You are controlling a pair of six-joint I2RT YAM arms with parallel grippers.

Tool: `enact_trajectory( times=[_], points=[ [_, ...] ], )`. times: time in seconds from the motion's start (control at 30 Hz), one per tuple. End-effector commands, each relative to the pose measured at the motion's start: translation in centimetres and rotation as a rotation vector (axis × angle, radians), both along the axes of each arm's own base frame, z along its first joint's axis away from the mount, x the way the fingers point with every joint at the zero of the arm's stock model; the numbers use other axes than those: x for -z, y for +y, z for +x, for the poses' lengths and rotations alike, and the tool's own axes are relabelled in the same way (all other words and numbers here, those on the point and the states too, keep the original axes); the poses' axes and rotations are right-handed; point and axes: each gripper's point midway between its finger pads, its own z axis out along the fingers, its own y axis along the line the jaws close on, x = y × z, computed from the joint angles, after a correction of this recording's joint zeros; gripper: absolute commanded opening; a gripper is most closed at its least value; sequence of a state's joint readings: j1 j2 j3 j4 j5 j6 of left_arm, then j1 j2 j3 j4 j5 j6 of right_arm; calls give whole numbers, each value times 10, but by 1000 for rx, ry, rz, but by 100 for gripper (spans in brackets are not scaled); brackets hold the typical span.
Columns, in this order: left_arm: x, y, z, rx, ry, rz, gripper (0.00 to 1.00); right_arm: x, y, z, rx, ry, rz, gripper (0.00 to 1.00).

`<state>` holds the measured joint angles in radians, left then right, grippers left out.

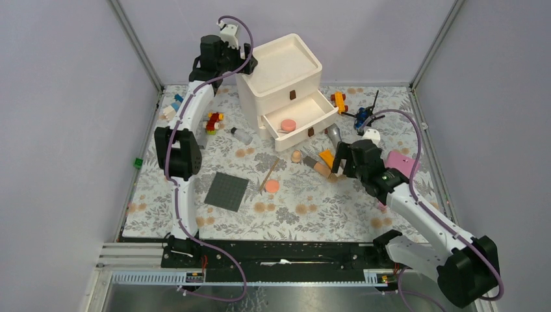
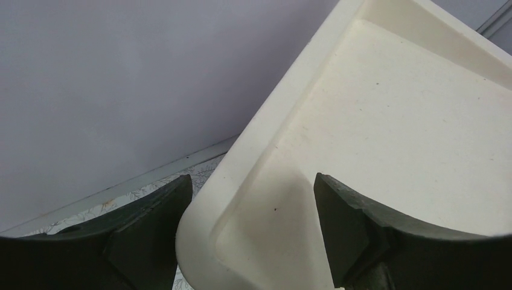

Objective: Organize the makeup
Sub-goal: Pick up the lipstick from the corner of the board.

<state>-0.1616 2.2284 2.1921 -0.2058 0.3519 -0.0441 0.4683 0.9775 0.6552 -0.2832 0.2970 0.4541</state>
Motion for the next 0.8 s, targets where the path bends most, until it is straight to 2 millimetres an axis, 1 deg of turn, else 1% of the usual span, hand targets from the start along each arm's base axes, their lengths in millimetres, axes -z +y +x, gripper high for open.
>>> enact_trajectory(
  times=[0.0, 0.03, 0.1, 0.17, 0.2, 0.3, 0.43, 0.53, 0.7, 0.77],
  points=[
    [-4, -5, -2, 47, -37, -19, 78, -60, 5, 40, 0, -117, -48, 99],
    [-1, -5, -3, 48, -35, -17, 78, -74, 7, 48, -1, -137, -56, 99],
    [0, -4, -3, 49, -33, -17, 78, -95, 11, 61, -8, -169, -65, 99],
    [3, -5, -3, 50, -28, -20, 77, -112, 17, 73, -12, -191, -60, 99],
    [4, -6, -3, 53, -23, -23, 77, -115, 20, 77, -13, -192, -56, 99],
    [10, -7, -4, 61, -8, -29, 76, -105, 26, 85, -13, -157, -50, 99],
    [15, -9, -4, 69, 0, -30, 74, -74, 29, 88, 0, -86, -54, 99],
    [11, -10, -5, 76, -4, -35, 73, -54, 33, 91, 1, -56, -53, 97],
    [10, -7, -8, 69, -8, -22, 73, -36, 40, 105, 2, -38, -49, 94],
    [12, -6, -9, 64, -8, -11, 73, -31, 44, 113, 1, -31, -48, 90]
  ],
)
